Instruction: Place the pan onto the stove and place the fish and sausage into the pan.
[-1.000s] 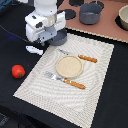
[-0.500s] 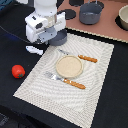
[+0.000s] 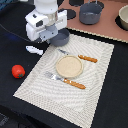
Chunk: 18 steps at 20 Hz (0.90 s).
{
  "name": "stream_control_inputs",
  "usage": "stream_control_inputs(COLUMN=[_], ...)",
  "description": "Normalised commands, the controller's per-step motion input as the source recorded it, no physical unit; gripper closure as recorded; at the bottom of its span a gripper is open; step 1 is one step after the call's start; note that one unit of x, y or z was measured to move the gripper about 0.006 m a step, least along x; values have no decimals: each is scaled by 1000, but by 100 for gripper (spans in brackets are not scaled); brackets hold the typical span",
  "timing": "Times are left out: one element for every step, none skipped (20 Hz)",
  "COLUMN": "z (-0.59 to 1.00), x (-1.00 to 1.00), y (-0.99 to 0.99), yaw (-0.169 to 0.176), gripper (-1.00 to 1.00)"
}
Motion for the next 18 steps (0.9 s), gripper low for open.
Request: stream_control_inputs(z=[1000,1000,1000,1000,980,943,880,771,691,609,560,503,454,374,269,177,100,43], x=[-6,-60,-6,-80,-40,-14,0,0,0,0,0,-9,-57,-154,-203,-206,-183,-169], y=[237,294,391,414,486,554,663,823,840,860,877,891,917,897,874,863,846,837], yaw=[-31,-30,-13,0,0,0,0,13,17,19,20,29,39,49,54,54,54,52], gripper=[100,100,100,100,100,100,100,100,100,100,100,100,100,100,100,100,100,100])
